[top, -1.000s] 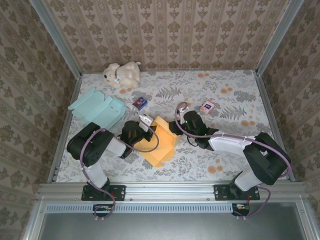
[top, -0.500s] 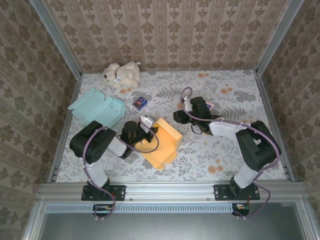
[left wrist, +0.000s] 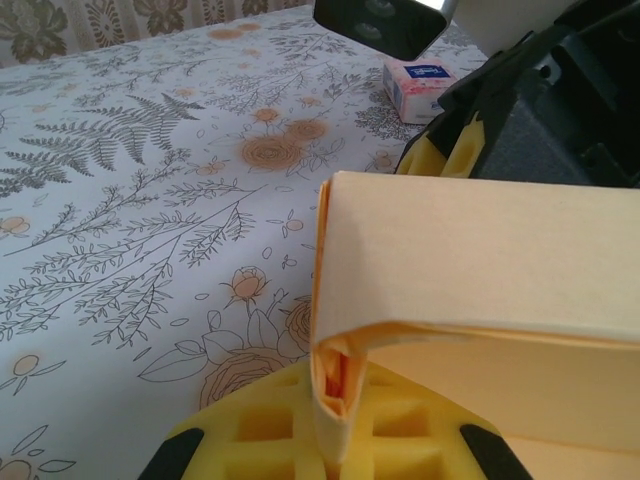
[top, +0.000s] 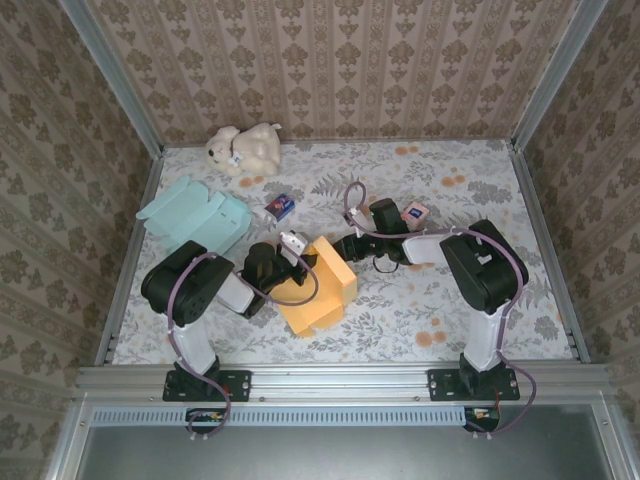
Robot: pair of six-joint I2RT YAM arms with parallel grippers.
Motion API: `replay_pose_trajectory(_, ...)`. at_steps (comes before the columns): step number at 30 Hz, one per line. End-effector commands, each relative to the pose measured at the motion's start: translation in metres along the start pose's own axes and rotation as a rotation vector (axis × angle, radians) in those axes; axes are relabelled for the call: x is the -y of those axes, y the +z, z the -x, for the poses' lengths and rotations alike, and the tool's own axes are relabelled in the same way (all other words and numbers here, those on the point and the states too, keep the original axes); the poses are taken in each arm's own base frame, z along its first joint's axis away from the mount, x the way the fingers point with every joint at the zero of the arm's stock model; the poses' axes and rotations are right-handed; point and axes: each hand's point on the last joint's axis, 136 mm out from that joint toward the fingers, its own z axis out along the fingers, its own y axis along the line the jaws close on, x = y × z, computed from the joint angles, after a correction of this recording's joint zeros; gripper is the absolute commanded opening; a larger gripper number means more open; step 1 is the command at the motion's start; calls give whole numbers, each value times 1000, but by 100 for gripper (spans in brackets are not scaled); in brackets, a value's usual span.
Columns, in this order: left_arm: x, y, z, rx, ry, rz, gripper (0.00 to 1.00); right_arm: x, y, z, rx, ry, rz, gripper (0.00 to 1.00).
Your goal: Fold the paper box
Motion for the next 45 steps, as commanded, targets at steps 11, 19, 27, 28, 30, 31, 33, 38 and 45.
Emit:
replay_pose_trajectory(11,10,6,-7,-66,-32,-21,0,-27,8,-4,2,-129,102,30)
replay_pose_trajectory(19,37,6,-9,-79,4,-130,0,-7,17,8,16,-120,76,30)
replay_pose_trajectory(27,41,12,-9,-93,2,-146,0,-25,18,3,9,-183,195,29)
replay_pose_trajectory(28,42,13,-10,-100,1,-147,0,-31,18,1,4,-195,222,29)
replay_pose_trajectory(30,45,15,-10,-109,6,-153,0,-41,19,-4,-10,-229,261,29)
replay_pose_trajectory(31,47,16,-10,-112,10,-152,0,-46,19,-8,-22,-248,281,28)
replay_pose_trajectory(33,47,18,-12,-124,16,-140,0,-56,19,-15,-34,-294,309,28)
replay_pose_trajectory(38,47,20,-14,-143,19,-121,0,-73,18,-27,-69,-346,366,28)
replay_pose_trajectory(45,46,24,-12,-157,30,-94,0,-85,19,-36,-104,-365,387,27)
